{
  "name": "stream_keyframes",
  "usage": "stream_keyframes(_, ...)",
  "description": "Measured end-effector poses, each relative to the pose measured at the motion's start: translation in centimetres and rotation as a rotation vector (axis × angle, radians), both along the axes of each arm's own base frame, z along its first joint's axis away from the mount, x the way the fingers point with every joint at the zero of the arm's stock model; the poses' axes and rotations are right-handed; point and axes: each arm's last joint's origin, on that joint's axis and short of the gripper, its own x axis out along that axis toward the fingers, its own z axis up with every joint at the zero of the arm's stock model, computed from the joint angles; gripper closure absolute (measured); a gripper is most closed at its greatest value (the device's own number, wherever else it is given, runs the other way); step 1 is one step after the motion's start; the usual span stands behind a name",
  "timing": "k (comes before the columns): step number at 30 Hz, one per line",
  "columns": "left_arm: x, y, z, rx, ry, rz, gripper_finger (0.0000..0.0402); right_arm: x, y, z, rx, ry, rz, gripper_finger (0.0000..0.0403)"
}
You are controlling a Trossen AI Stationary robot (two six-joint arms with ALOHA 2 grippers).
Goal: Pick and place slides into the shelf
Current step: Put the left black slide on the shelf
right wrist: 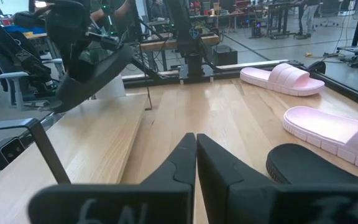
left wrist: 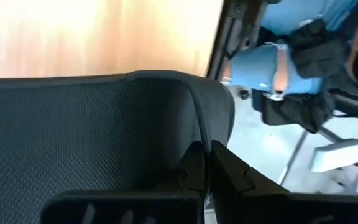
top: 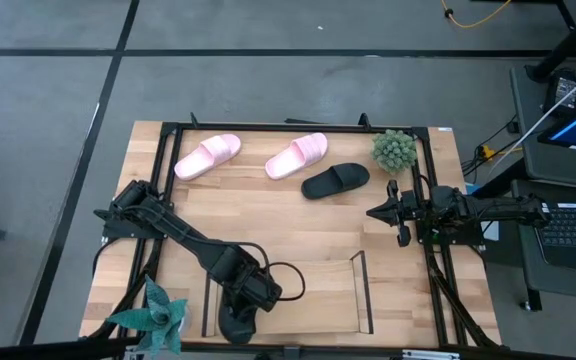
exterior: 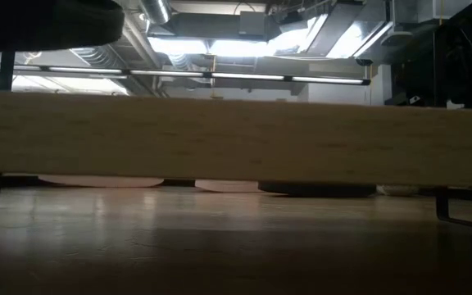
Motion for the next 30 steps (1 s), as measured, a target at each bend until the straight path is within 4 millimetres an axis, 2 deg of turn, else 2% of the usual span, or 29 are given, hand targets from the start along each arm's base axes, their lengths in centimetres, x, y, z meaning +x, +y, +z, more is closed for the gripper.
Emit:
stream_keyframes(8,-0.05,-0.63,0.16,-0.043,-0.004,0.005,0.0401,0.00,0.00,0.00,-0.003,0.000,0.000,0.0385)
stream_keyframes(30,-0.04,-0.55,-0.07,-0.025,0.029,0.057,0.0401,0.00,0.00,0.00,-0.001,0.000,0.001,0.0385)
